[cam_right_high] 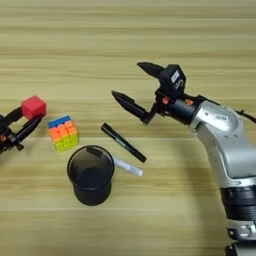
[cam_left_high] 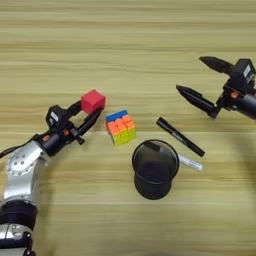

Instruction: Move the objects on the table

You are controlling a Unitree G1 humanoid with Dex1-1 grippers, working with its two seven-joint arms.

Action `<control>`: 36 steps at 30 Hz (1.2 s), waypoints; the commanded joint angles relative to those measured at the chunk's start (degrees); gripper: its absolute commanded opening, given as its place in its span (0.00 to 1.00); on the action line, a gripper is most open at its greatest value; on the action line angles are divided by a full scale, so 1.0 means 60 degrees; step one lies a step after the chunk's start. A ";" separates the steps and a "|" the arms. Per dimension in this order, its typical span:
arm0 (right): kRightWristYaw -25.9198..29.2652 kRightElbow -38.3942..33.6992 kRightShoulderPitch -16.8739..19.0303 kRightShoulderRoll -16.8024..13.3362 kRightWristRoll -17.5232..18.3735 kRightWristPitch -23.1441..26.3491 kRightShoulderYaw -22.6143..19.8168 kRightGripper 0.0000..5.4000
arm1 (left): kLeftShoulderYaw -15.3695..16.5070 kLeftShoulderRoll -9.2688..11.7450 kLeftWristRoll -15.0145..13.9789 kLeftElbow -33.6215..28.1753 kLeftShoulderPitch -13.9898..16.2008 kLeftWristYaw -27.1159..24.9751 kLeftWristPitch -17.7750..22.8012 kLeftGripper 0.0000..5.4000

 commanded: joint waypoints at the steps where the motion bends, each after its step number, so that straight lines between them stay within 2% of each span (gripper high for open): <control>1: -0.0038 -0.0015 -0.0169 -0.0031 0.0048 -0.0063 -0.0159 1.00 | 0.0129 0.0165 0.0165 0.0366 -0.0234 0.0136 -0.0200 0.40; 9: -0.0081 -0.0018 -0.0260 -0.0012 0.0066 -0.0074 -0.0292 1.00 | -0.0010 0.0249 0.0526 0.1107 -0.0411 0.0093 -0.0492 0.40; 20: -0.0180 0.0023 -0.0420 -0.0025 0.0086 -0.0093 -0.0455 1.00 | -0.0303 0.0284 0.0784 0.1936 -0.0392 -0.0339 -0.0652 0.40; 35: -0.0166 0.0188 -0.0508 -0.0056 -0.0016 -0.0216 -0.0431 1.00 | -0.0498 0.0273 0.1108 0.2672 -0.0557 -0.0379 -0.0833 0.40; 36: -0.0164 0.0209 -0.0522 -0.0056 -0.0024 -0.0226 -0.0425 1.00 | -0.0508 0.0278 0.1120 0.2700 -0.0578 -0.0390 -0.0847 0.43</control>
